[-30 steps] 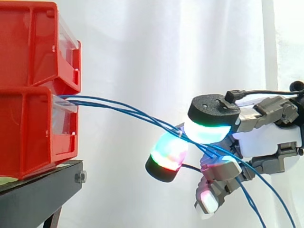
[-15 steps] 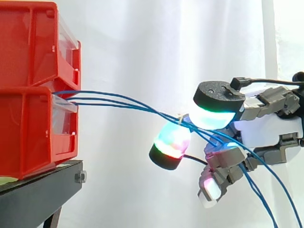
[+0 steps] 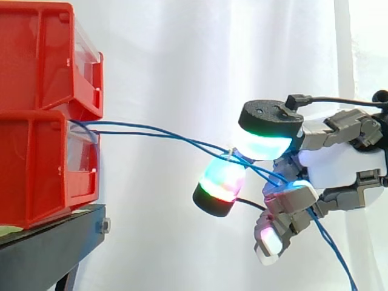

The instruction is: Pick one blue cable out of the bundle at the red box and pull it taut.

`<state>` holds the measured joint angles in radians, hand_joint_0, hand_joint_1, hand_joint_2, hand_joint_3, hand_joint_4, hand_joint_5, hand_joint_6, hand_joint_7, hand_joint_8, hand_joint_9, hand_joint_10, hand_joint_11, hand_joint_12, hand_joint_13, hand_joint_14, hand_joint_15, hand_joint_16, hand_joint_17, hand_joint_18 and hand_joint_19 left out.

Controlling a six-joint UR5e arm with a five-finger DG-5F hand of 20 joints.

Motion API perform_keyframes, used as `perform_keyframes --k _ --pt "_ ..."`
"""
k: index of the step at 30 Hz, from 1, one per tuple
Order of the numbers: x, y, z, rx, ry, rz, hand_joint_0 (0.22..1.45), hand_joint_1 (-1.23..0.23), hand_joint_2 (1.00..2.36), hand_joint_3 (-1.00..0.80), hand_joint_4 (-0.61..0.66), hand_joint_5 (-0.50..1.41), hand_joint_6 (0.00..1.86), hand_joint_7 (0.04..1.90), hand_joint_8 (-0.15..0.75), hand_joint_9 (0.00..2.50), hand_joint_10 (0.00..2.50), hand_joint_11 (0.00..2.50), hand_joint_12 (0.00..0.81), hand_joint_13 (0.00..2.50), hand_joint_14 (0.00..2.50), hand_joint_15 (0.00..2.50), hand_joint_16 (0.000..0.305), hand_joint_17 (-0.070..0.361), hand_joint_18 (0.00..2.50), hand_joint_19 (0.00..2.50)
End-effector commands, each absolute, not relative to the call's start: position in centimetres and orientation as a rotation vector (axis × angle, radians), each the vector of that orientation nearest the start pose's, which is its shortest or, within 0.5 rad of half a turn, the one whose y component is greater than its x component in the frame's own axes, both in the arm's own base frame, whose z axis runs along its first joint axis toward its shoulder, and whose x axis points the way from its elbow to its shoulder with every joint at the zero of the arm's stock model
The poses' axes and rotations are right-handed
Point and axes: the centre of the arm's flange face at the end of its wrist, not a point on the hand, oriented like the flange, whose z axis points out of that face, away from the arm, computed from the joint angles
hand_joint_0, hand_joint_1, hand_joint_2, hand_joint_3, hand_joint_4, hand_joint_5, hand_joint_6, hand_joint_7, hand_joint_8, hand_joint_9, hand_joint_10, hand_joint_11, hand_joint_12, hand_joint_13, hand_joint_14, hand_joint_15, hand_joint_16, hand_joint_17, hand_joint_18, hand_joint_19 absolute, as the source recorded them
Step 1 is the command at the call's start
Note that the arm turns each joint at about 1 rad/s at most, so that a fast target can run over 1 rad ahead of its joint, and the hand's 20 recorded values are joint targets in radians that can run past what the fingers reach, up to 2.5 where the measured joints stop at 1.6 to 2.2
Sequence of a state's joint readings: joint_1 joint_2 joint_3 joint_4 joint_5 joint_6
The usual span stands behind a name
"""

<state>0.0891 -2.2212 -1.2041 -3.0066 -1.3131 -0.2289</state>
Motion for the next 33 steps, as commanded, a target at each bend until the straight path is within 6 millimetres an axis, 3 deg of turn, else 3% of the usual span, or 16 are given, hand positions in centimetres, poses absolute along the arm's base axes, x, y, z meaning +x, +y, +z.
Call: perform_keyframes --k 1,19,23,27,29,33 --pt "72.56 -9.46 27.80 1.201 1.324 0.829 0.59 -0.73 1.01 -0.40 0.07 -0.12 0.93 0.73 0.350 1.18 0.25 1.19 0.384 1.00 0.02 0.57 0.050 0.113 0.74 0.42" --pt "72.56 -9.46 27.80 1.201 1.324 0.829 0.72 -0.96 1.00 -0.50 -0.03 -0.14 0.97 0.63 0.334 1.12 0.34 1.15 0.363 1.03 0.02 0.55 0.050 0.113 0.85 0.39" --pt "72.56 -9.46 27.80 1.204 1.322 0.831 0.61 -1.00 1.00 -0.50 0.04 -0.14 0.96 0.60 0.337 1.11 0.34 1.16 0.364 1.02 0.02 0.57 0.051 0.114 0.84 0.40" --pt "72.56 -9.46 27.80 1.203 1.323 0.830 0.47 -0.87 1.00 -0.50 0.07 -0.12 0.93 0.64 0.396 1.14 0.40 1.06 0.409 1.03 0.02 0.56 0.058 0.132 0.87 0.41" --pt "72.56 -9.44 27.80 1.202 1.324 0.832 0.47 -0.76 1.00 -0.50 0.07 -0.12 0.92 0.65 0.393 1.16 0.36 1.08 0.410 1.03 0.01 0.56 0.059 0.132 0.86 0.41" --pt "72.56 -9.35 27.79 1.204 1.325 0.832 0.53 -0.68 1.00 -0.50 0.06 -0.12 0.91 0.70 0.370 1.18 0.23 1.18 0.400 1.01 0.01 0.56 0.054 0.122 0.80 0.44"
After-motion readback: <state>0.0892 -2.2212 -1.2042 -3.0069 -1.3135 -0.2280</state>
